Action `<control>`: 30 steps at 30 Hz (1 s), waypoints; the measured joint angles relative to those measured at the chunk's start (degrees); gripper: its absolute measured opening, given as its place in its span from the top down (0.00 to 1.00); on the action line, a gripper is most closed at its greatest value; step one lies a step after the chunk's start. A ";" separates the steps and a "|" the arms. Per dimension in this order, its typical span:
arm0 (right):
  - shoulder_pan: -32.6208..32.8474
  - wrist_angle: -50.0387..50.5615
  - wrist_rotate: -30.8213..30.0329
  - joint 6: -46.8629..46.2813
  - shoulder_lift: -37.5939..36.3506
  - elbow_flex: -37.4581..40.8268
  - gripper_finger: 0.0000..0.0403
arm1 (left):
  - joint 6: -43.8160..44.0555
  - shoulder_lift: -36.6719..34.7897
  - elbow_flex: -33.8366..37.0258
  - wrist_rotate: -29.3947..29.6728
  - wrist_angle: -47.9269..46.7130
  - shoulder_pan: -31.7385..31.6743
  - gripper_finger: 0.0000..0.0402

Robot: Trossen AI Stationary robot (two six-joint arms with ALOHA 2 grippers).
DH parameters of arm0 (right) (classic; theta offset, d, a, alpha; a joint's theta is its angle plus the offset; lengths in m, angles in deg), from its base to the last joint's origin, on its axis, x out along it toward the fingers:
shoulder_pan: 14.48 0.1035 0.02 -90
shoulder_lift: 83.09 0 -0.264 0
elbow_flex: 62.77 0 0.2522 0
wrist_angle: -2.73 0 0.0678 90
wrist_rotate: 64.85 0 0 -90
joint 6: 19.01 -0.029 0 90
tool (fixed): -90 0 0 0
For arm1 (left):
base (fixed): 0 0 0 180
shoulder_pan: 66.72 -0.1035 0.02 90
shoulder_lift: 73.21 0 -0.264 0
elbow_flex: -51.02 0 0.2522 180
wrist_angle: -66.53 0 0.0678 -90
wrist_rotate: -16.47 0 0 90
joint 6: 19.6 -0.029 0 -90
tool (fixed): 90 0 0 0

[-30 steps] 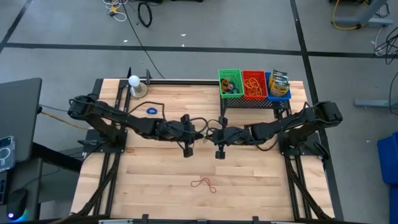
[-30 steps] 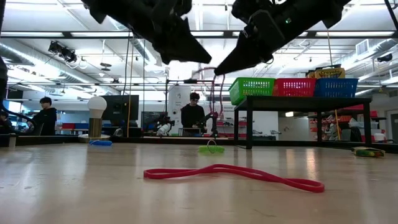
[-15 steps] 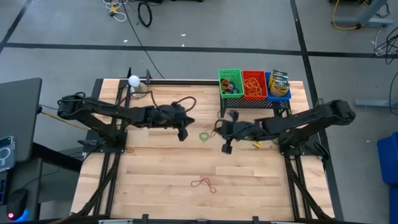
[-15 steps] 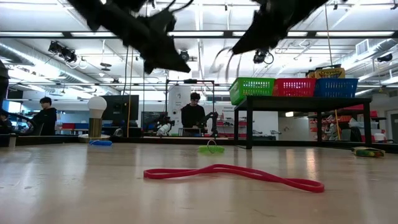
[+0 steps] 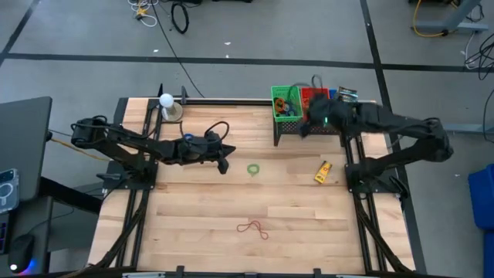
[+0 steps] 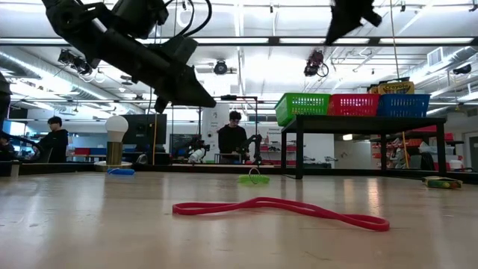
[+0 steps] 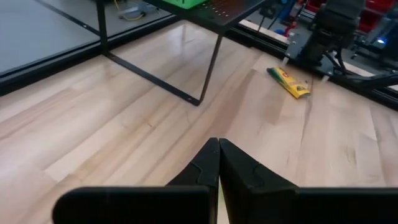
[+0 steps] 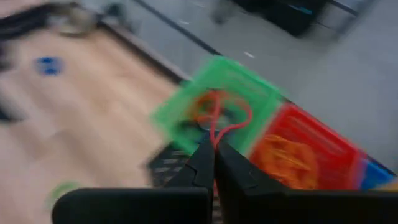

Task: Pick & Place Office Desk Supplies
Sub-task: Put the red rubber band into the red bin, then put the green spring keychain into the green bin

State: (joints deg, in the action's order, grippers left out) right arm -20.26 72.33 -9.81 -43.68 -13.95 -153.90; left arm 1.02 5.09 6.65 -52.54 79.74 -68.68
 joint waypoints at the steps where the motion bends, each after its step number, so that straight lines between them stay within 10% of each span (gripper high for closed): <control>1: -2.48 0.83 0.02 -0.07 0.00 -0.36 0.98 | -0.02 0.00 0.00 0.00 0.03 0.02 0.98; 14: -30.44 1.85 7.73 3.57 3.87 6.45 0.98 | -0.02 0.00 0.02 2.49 0.05 0.00 0.97; 30: -32.78 -0.99 11.74 5.48 3.83 8.36 0.55 | 2.80 0.02 0.02 2.72 -0.30 -1.86 0.96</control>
State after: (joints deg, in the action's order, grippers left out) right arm -53.05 71.34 1.94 -38.19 -10.12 -145.54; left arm 3.82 5.11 6.67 -49.82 79.45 -70.54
